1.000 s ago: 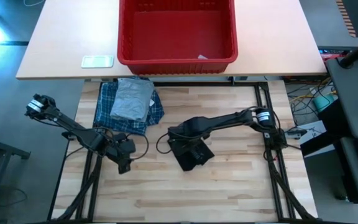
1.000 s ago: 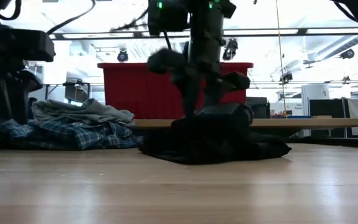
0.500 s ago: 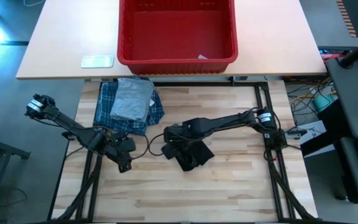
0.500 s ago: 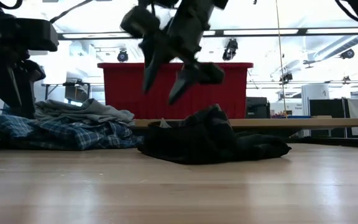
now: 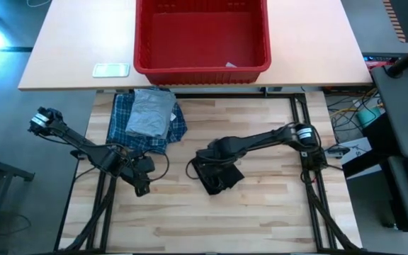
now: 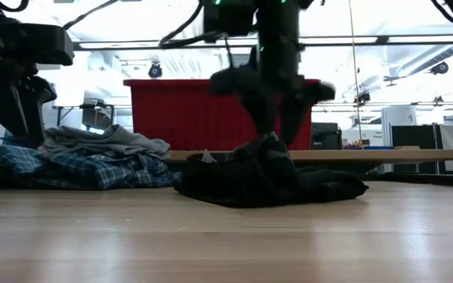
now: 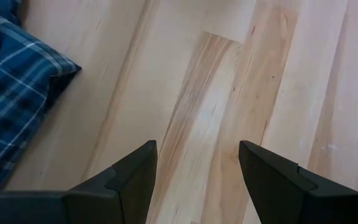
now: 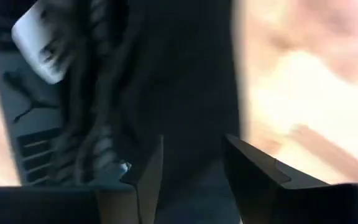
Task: Fold Laundry from Bin
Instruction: Fold the black underwear, then adjust the stacked clothes, then stack the black boxer on top of the gray shirt
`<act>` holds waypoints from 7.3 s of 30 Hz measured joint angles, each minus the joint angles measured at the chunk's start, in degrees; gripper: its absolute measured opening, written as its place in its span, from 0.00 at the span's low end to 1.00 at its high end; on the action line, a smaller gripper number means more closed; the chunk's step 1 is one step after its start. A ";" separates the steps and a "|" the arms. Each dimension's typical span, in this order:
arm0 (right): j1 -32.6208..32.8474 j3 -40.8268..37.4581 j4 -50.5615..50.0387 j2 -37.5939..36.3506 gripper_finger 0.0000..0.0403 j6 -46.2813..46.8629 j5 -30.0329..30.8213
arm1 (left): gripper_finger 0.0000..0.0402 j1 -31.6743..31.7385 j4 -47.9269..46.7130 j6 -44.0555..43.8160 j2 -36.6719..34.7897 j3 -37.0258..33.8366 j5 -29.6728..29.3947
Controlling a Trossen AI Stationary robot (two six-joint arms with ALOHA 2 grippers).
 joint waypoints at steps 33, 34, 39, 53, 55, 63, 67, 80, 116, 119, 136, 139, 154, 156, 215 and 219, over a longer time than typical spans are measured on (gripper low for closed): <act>-3.72 -30.91 19.29 -26.21 0.42 -12.00 -3.02 | 0.57 10.61 31.84 -34.48 7.76 -0.04 -11.29; -3.91 -32.42 19.56 -27.23 0.45 -12.65 -3.19 | 0.58 10.95 30.60 -35.81 6.60 -0.04 -12.07; -4.10 -37.41 22.22 -30.59 0.60 -15.63 -3.16 | 0.64 19.62 16.67 -37.40 -0.06 2.29 -14.30; -3.33 -43.46 25.68 -35.93 0.77 -12.43 -1.64 | 0.62 61.01 -2.40 -4.92 10.92 14.91 -12.07; -3.05 -44.41 26.85 -35.79 0.77 -11.46 -2.74 | 0.62 62.47 -2.21 -4.72 13.58 13.84 -11.63; -0.24 -44.54 26.89 -36.82 0.77 -9.65 -3.15 | 0.62 56.90 9.99 -6.90 24.26 5.11 -8.72; 1.12 -44.13 25.97 -40.52 0.77 -7.96 -3.21 | 0.62 47.43 17.41 -15.21 29.47 3.86 -10.54; 3.23 -44.08 17.68 -54.21 0.77 -5.90 -3.10 | 0.62 27.26 21.34 -20.53 49.37 32.63 -5.63; 16.03 -55.58 40.95 -27.38 0.25 3.70 -10.15 | 0.62 28.16 0.96 -21.69 15.62 16.20 -13.14; 15.01 -54.03 39.19 -28.01 0.09 1.79 -10.17 | 0.62 28.16 -0.32 -21.99 11.34 13.85 -13.47; 11.01 -11.84 13.63 -21.55 0.03 -25.63 -3.09 | 0.62 28.22 -0.46 -18.41 -2.16 4.03 -14.98; 8.47 -3.00 12.29 -16.64 0.03 -35.57 -1.78 | 0.62 28.22 -0.34 -16.83 -1.93 3.78 -14.99; -8.05 24.33 -1.31 -2.09 0.03 -48.64 -0.50 | 0.62 30.27 -3.02 -14.47 -2.19 4.33 -16.05; -9.71 25.47 -1.35 -2.30 0.03 -48.53 -1.27 | 0.62 31.56 -3.01 -14.41 -2.43 4.33 -16.04; -3.66 -6.00 21.03 -3.11 0.34 -66.96 11.87 | 0.62 41.29 6.89 4.04 -6.69 4.35 -10.30; -3.66 -5.98 20.30 -4.89 0.11 -65.27 11.61 | 0.62 41.29 6.90 4.07 -6.68 4.35 -10.32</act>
